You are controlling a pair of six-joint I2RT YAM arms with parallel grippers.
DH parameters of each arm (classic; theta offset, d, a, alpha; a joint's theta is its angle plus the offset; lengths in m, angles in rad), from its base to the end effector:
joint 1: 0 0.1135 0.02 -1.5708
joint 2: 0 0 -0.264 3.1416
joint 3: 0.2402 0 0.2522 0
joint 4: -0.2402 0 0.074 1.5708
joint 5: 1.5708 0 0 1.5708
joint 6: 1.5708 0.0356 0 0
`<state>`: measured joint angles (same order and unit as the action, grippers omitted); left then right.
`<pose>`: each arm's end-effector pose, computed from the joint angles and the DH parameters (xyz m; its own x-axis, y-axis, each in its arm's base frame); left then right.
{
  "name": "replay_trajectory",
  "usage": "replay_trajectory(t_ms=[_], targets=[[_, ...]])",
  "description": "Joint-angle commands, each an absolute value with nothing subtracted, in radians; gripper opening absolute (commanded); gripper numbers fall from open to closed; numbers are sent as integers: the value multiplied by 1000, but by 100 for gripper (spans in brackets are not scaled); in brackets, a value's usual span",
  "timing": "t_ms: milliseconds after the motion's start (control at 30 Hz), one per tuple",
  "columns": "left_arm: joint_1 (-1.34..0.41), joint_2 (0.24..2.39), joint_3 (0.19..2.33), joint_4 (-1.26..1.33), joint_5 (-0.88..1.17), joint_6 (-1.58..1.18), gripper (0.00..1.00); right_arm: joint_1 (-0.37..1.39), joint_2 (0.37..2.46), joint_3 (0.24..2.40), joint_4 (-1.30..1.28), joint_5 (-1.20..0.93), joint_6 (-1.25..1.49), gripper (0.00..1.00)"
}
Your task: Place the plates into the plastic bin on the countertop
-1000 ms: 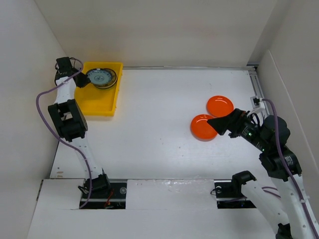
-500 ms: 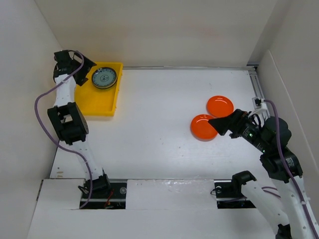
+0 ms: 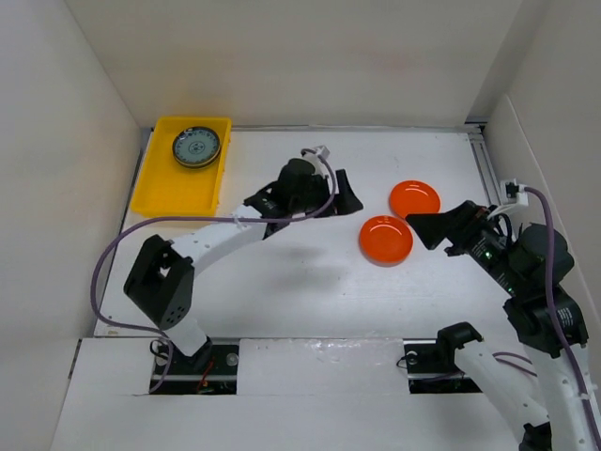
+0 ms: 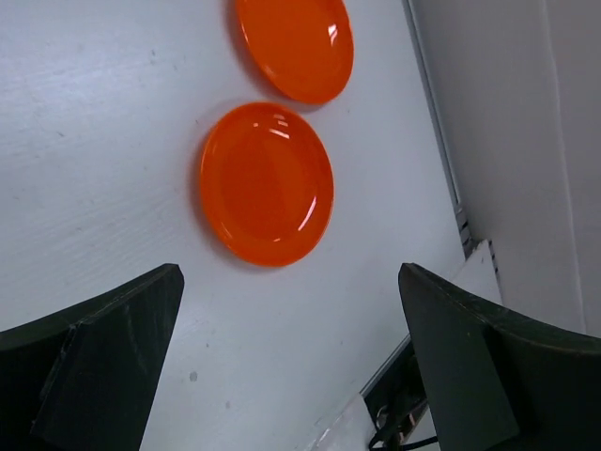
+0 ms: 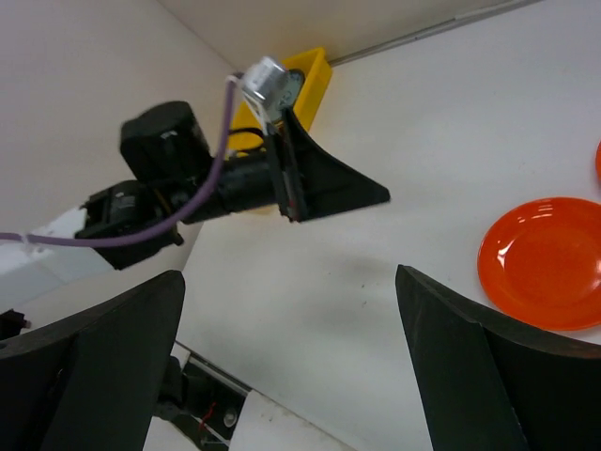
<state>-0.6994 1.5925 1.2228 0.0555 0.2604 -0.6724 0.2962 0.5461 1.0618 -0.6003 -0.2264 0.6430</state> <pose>0.2841 -0.2509 0.3114 -0.6892 -0.2067 -0.6945 0.4859 0.5791 -0.6546 0.0801 0.0328 0.4144 -0.3635 0.5000 -0.7861 -0.3504 0.7085 0.6126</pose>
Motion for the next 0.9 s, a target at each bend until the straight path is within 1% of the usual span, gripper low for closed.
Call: replay_trajectory(t_ms=[0,100,167,333,433,467,500,600,633,733,767,800,867], targets=[[-744,1629,1187,164,181,-653,100,298,516,1111,-613,-204,627,100],[-805,1695,1187,192,193,-653,100,298,506,1111,-633,-193,627,100],[-834,1739,1225,183,167,-632,100,298,506,1120,-643,-184,627,100],[-847,1877,1236,201,167,-666,100,298,495,1120,-643,-184,627,100],[-847,1952,1258,222,167,-686,96,298,486,1120,-643,-184,637,100],[-847,1969,1258,239,182,-686,96,298,486,1120,-643,-184,637,100],[-847,1988,1284,239,192,-686,92,298,486,1109,-643,-184,646,100],[-847,2046,1313,239,202,-695,89,298,477,1098,-632,-184,646,100],[-847,2057,1324,239,202,-706,85,298,468,1089,-623,-184,656,100],[-822,2098,1324,258,216,-732,78,298,468,1057,-611,-160,670,100],[-809,2108,1324,268,216,-750,70,298,468,1036,-594,-146,684,100],[-798,2121,1324,268,225,-750,67,298,468,1025,-578,-146,707,100],[-798,2121,1324,268,225,-762,66,298,468,1000,-539,-132,729,100]])
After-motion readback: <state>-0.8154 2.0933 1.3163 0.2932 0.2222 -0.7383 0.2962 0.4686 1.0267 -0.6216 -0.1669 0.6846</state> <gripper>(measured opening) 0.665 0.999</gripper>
